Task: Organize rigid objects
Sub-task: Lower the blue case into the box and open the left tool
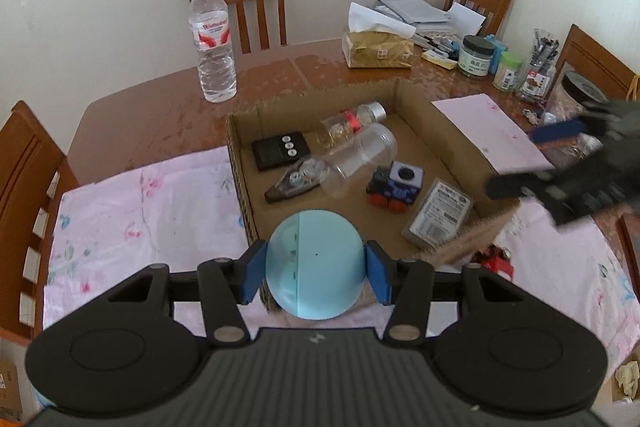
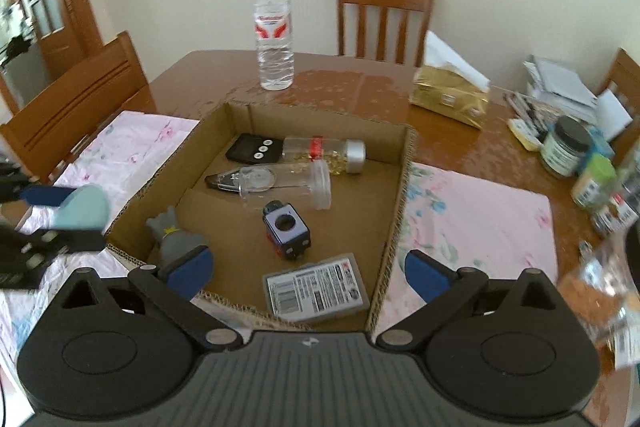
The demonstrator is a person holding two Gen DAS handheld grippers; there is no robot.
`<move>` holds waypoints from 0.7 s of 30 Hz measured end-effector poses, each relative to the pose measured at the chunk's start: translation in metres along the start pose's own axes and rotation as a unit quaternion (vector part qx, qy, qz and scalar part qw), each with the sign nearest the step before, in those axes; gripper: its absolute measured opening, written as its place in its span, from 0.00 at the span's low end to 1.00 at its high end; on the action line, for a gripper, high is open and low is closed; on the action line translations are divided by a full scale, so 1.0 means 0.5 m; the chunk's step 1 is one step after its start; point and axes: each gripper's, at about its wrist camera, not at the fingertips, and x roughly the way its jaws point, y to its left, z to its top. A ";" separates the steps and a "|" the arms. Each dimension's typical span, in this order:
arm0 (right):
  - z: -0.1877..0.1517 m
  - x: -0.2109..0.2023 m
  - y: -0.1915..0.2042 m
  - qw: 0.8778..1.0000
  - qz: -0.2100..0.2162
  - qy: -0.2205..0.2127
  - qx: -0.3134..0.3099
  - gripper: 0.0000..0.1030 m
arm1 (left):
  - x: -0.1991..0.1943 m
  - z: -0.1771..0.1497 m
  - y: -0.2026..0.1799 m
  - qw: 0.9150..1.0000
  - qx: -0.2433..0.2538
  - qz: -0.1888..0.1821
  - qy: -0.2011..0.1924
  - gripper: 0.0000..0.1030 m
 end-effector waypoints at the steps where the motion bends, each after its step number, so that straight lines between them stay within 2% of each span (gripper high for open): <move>1: -0.006 -0.007 -0.001 1.000 -0.003 0.000 0.006 1.00 | 0.008 0.006 0.001 1.000 0.002 -0.001 0.000 0.50; 13: -0.075 -0.040 -0.025 0.998 -0.029 0.024 0.053 1.00 | 0.129 0.070 0.010 1.000 0.024 0.006 0.005 0.50; 19: -0.096 -0.047 -0.039 0.995 -0.053 0.033 0.071 1.00 | 0.172 0.084 0.022 1.000 0.016 0.015 0.009 0.51; 20: -0.100 -0.048 -0.041 0.995 -0.055 0.034 0.074 1.00 | 0.176 0.086 0.023 1.000 0.015 0.017 0.007 0.51; 21: -0.102 -0.049 -0.043 0.995 -0.057 0.034 0.076 1.00 | 0.176 0.087 0.025 1.000 0.013 0.023 0.002 0.58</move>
